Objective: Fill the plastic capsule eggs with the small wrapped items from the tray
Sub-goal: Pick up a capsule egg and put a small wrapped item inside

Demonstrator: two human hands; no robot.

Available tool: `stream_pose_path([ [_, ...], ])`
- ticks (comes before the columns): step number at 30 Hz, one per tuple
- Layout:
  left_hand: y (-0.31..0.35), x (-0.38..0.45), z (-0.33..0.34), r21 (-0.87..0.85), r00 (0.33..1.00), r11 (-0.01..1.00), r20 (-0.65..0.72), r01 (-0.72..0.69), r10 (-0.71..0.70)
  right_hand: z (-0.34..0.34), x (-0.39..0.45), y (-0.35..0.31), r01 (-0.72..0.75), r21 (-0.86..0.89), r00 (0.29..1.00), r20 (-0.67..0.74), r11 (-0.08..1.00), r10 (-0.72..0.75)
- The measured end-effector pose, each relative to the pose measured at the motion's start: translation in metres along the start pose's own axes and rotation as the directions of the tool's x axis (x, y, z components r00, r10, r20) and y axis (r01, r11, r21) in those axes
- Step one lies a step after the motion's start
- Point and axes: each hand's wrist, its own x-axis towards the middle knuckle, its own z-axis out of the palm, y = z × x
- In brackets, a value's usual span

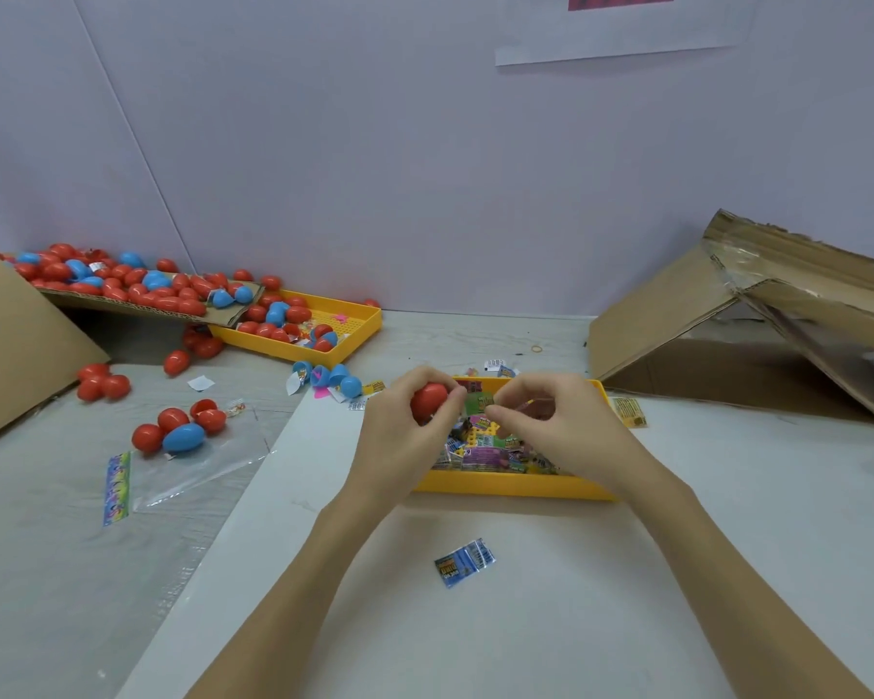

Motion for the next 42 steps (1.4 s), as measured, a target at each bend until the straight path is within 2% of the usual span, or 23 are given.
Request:
stream_pose_path([
  [3,0.005,0.001,-0.001,-0.073,0.994,0.991,-0.012,0.110,-0.111,-0.001,0.000,-0.002,-0.043,0.189,0.999,0.017,0.981,0.041],
  [7,0.008,0.001,0.001,-0.095,0.988,0.984,0.010,0.152,-0.152,0.002,0.000,-0.006,-0.090,0.400,0.995,0.007,0.912,0.095],
  [12,0.008,-0.001,0.005,-0.041,0.976,0.977,0.070,0.211,-0.208,0.007,0.003,-0.002,-0.092,0.328,0.990,-0.069,0.940,0.121],
  [16,0.010,0.001,0.002,-0.163,0.958,0.944,0.049,0.286,-0.282,0.006,0.004,-0.010,-0.209,0.609,0.976,0.088,0.765,0.197],
  [19,0.012,0.002,-0.001,-0.169,0.957,0.943,0.078,0.288,-0.279,0.006,0.002,-0.009,-0.150,0.536,0.989,0.089,0.831,0.122],
  [22,0.010,0.001,0.001,-0.076,0.966,0.968,0.116,0.239,-0.230,0.007,0.001,-0.005,-0.078,0.411,0.997,0.037,0.908,0.069],
  [24,0.009,0.000,0.001,-0.007,0.981,0.988,0.116,0.156,-0.154,0.005,0.000,-0.002,-0.063,0.342,0.998,0.033,0.937,0.055],
  [26,0.005,-0.001,-0.001,0.114,0.994,0.993,0.105,-0.009,-0.004,0.003,0.000,0.001,-0.078,0.291,0.997,0.045,0.954,0.068],
  [28,0.001,0.000,-0.003,0.266,0.977,0.948,0.166,-0.175,0.134,0.003,-0.001,0.004,-0.070,0.179,0.997,0.052,0.981,0.062],
  [30,-0.001,0.000,-0.006,0.345,0.949,0.901,0.261,-0.264,0.178,0.005,-0.001,0.005,-0.027,0.056,0.998,0.062,0.998,0.024],
  [33,-0.003,-0.002,-0.009,0.352,0.928,0.891,0.333,-0.286,0.166,0.008,-0.002,0.003,0.041,-0.021,0.994,0.098,0.999,-0.039],
  [35,-0.002,-0.003,-0.009,0.292,0.938,0.933,0.331,-0.210,0.108,0.007,-0.002,0.002,0.042,-0.037,0.997,0.073,0.998,-0.039],
  [37,0.003,-0.002,-0.010,0.116,0.946,0.993,0.318,0.032,-0.068,0.004,-0.002,0.004,-0.015,0.016,1.000,0.010,1.000,0.015],
  [39,0.007,0.000,-0.012,-0.087,0.934,0.970,0.300,0.229,-0.194,0.002,-0.001,0.004,-0.095,0.186,0.993,-0.047,0.978,0.106],
  [42,0.011,0.002,-0.014,-0.222,0.925,0.929,0.307,0.297,-0.223,0.002,-0.002,0.001,-0.154,0.442,0.971,-0.097,0.884,0.218],
])
